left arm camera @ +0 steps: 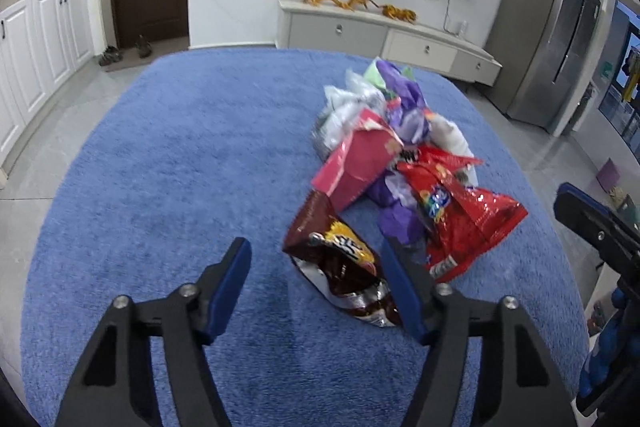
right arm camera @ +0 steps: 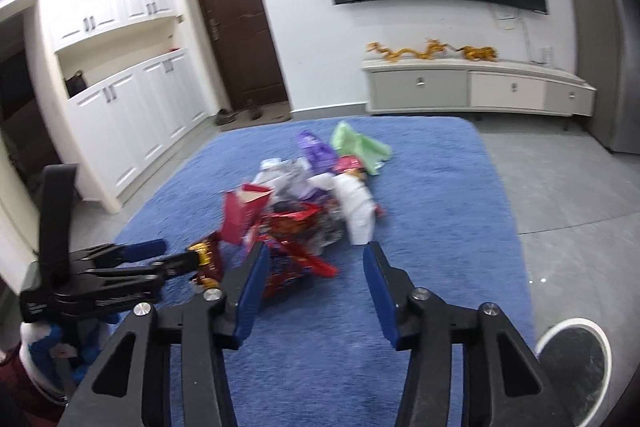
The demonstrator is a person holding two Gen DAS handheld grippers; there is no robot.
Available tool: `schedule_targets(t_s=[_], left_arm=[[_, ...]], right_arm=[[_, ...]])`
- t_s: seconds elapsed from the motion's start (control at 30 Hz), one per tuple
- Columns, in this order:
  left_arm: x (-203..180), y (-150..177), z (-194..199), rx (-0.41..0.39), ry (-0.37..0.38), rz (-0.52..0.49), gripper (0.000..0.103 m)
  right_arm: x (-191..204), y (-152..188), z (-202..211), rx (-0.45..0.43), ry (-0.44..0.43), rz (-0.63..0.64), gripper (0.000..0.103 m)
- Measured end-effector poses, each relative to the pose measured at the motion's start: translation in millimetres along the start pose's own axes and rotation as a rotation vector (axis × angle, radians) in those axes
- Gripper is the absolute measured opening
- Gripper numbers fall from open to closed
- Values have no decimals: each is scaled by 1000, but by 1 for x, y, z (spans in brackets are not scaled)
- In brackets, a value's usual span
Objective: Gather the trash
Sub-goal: 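Move both tools toward the wrapper pile on the blue rug, then grasp the brown chip bag with left tool while right tool grasps red chip bag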
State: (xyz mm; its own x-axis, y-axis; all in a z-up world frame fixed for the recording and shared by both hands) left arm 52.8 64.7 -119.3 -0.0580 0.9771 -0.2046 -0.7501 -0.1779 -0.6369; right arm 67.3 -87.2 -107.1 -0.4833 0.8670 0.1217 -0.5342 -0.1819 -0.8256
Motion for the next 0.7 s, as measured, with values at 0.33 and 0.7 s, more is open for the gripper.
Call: schedule_targets(t_s=[0.33, 0.7], left_arm=[[-3, 1, -15, 68, 56, 29, 53], [-4, 0, -33, 102, 44, 26, 53]], right_arm=[[22, 5, -25, 54, -128, -1, 36], [31, 8, -50, 98, -164, 2, 34]])
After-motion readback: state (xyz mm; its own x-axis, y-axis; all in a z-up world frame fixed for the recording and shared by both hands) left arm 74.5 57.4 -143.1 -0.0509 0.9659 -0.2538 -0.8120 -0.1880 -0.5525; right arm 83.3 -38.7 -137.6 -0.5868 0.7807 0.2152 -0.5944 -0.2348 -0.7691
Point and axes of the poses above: each gripper's, at about its wrist camera, not at the fingertips, and z roughly against the way its jaws point, x to its left, y to its underside, the point moved 9 cm from there along -z, roughly the way its jaws point, and after that the axes turned 5 degrees about z, right-handed, at the moved point
